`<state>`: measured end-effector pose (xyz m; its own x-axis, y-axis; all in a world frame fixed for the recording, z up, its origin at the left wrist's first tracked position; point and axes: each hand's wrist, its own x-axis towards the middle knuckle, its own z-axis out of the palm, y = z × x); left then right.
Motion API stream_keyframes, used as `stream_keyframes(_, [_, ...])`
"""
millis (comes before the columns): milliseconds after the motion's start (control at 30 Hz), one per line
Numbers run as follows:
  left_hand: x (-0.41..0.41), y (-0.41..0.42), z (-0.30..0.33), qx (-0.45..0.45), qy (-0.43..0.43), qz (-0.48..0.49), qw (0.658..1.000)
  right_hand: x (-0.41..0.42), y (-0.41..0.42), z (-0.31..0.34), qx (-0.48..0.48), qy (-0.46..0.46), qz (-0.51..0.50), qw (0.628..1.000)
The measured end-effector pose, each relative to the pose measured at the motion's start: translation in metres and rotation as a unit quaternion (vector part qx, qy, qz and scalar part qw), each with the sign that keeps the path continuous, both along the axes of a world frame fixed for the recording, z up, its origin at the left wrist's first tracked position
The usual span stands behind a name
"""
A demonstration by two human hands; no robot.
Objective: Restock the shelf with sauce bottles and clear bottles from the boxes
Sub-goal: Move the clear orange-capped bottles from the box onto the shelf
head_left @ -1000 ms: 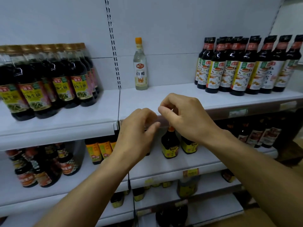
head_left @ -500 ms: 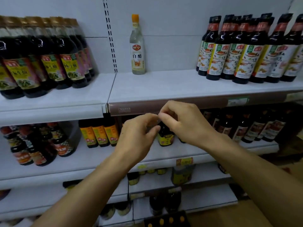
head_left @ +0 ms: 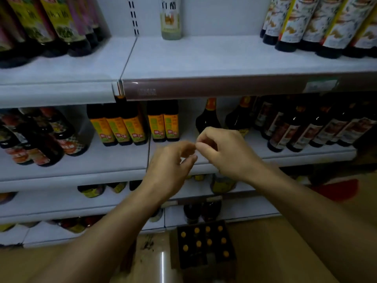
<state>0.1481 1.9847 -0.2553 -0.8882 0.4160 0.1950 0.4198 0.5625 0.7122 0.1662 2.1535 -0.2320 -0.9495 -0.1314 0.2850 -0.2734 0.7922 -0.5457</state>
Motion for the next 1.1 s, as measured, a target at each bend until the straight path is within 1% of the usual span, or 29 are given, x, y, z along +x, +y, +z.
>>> stream_keyframes(167, [0.003, 0.002, -0.032, 0.015, -0.045, -0.002, 0.999, 0.0, 0.004, -0.034, 0.001, -0.043, 0.001, 0.999])
stream_keyframes(300, [0.004, 0.003, -0.06, 0.016, -0.101, -0.009, 0.995, 0.003, 0.008, -0.062, -0.001, -0.073, 0.007, 0.997])
stream_keyframes(467, [0.009, 0.005, -0.099, -0.002, -0.139, -0.024, 0.99, 0.006, 0.012, -0.1, 0.009, -0.124, 0.022, 0.992])
stream_keyframes(567, [0.013, 0.006, -0.122, 0.011, -0.194, -0.025, 0.981, 0.005, 0.013, -0.124, 0.014, -0.154, 0.024, 0.988])
stream_keyframes(733, [0.017, 0.004, -0.157, -0.007, -0.23, -0.009, 0.973, 0.006, 0.012, -0.168, 0.0, -0.197, 0.017, 0.98])
stream_keyframes(833, [0.016, 0.005, -0.182, -0.018, -0.271, 0.006, 0.962, 0.008, 0.013, -0.197, -0.012, -0.223, 0.016, 0.975])
stream_keyframes(933, [0.016, 0.005, -0.21, -0.027, -0.312, 0.02, 0.95, 0.01, 0.02, -0.226, -0.023, -0.253, -0.011, 0.967])
stream_keyframes(1100, [0.024, 0.016, -0.26, -0.03, -0.358, 0.028, 0.933, 0.022, 0.039, -0.278, -0.017, -0.303, -0.042, 0.952])
